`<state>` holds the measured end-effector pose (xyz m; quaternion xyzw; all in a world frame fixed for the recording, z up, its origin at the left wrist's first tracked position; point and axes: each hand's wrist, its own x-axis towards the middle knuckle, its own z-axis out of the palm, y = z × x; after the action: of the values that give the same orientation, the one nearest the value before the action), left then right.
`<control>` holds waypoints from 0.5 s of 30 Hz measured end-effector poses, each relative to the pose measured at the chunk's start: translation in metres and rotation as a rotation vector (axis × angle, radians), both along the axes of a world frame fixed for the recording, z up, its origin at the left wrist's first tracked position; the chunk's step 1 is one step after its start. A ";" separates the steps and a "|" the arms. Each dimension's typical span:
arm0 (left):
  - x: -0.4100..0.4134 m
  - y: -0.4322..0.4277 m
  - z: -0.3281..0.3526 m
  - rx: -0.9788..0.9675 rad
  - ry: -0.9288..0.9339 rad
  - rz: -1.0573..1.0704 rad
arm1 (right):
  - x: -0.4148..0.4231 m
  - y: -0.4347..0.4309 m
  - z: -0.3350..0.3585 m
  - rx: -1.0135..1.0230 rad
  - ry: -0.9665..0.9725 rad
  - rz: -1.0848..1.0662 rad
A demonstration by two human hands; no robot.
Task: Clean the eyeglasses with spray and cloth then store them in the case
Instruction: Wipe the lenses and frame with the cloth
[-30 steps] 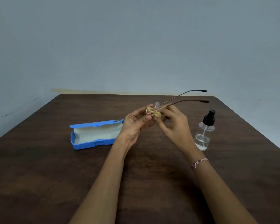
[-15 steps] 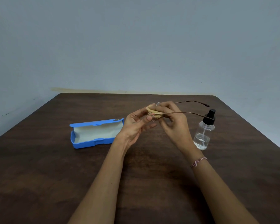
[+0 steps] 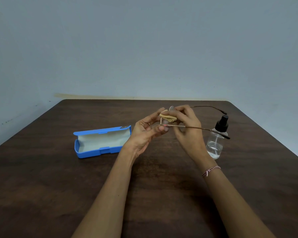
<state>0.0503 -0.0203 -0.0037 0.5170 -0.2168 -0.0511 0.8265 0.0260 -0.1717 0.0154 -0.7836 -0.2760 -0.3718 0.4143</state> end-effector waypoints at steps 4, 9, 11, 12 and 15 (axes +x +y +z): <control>-0.003 -0.001 0.002 0.002 -0.011 0.007 | -0.002 0.001 0.001 -0.035 -0.014 0.031; -0.001 -0.001 0.001 0.006 -0.034 0.013 | 0.001 0.000 0.000 -0.006 -0.050 -0.046; -0.002 -0.001 0.002 -0.010 -0.047 0.016 | 0.002 0.001 0.000 0.012 -0.029 -0.085; -0.002 0.000 0.002 -0.016 -0.051 0.020 | 0.002 0.001 0.000 0.021 -0.018 -0.089; -0.002 0.000 0.003 -0.006 -0.055 0.045 | 0.001 0.002 0.000 0.027 -0.006 -0.073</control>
<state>0.0485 -0.0199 -0.0007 0.5207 -0.2278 -0.0178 0.8226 0.0265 -0.1698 0.0157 -0.7863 -0.2435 -0.3928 0.4101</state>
